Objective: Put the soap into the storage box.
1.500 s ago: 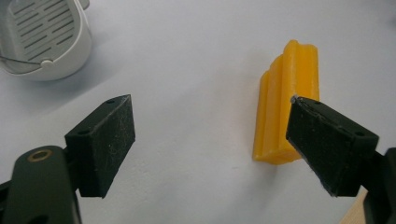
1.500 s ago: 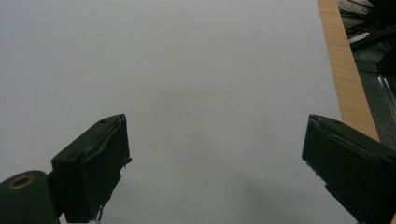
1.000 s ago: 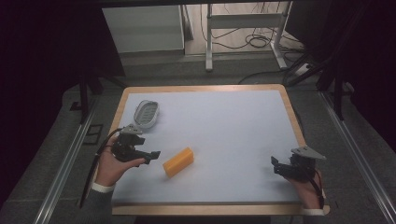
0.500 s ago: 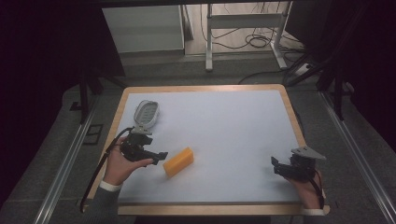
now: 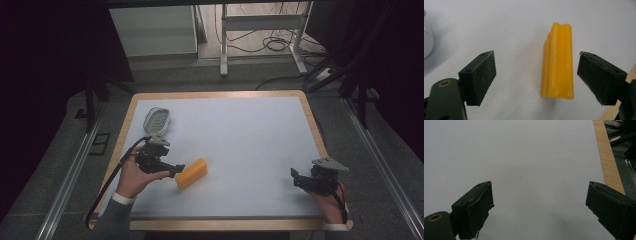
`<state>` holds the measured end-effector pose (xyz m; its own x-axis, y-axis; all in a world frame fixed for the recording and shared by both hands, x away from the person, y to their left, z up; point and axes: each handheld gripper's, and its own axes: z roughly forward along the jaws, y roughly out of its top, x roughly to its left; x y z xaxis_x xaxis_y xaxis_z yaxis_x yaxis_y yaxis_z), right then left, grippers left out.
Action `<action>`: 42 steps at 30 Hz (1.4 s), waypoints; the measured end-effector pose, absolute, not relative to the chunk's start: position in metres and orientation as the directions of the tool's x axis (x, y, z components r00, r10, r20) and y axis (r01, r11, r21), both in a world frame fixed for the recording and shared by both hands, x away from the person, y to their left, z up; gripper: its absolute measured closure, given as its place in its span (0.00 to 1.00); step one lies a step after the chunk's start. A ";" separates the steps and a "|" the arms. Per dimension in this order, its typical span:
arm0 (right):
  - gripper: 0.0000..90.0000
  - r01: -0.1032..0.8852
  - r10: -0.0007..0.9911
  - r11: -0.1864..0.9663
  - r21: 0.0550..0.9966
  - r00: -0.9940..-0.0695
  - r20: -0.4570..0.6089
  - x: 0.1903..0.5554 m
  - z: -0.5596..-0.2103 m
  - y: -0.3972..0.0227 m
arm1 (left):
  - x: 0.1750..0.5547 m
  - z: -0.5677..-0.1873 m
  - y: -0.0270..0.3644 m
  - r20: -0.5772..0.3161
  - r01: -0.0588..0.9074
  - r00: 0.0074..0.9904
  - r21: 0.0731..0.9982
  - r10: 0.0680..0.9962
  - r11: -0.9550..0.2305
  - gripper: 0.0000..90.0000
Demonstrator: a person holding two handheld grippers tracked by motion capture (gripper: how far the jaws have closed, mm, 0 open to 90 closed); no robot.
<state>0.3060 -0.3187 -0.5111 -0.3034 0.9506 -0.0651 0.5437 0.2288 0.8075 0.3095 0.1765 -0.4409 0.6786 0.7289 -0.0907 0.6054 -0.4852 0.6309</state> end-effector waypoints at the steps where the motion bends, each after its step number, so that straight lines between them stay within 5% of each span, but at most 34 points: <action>1: 0.08 0.544 0.951 0.229 0.807 -0.303 -0.065 0.306 -0.511 -0.319 | 0.310 -0.441 0.176 -0.091 0.605 0.679 0.631 0.729 -0.485 0.17; 31: 0.08 0.547 0.949 0.235 0.804 -0.307 -0.068 0.307 -0.512 -0.319 | 0.318 -0.471 0.133 -0.113 0.614 0.724 0.556 0.681 -0.560 0.18; 42: 0.08 0.549 0.949 0.239 0.801 -0.307 -0.073 0.307 -0.513 -0.319 | 0.323 -0.484 0.123 -0.100 0.629 0.716 0.520 0.691 -0.577 0.26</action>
<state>0.3070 -0.3187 -0.5133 -0.3065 0.9490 -0.0733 0.5491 0.2392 0.8008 0.3230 0.1229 -0.4841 0.7163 0.6905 -0.1003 0.6294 -0.5774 0.5200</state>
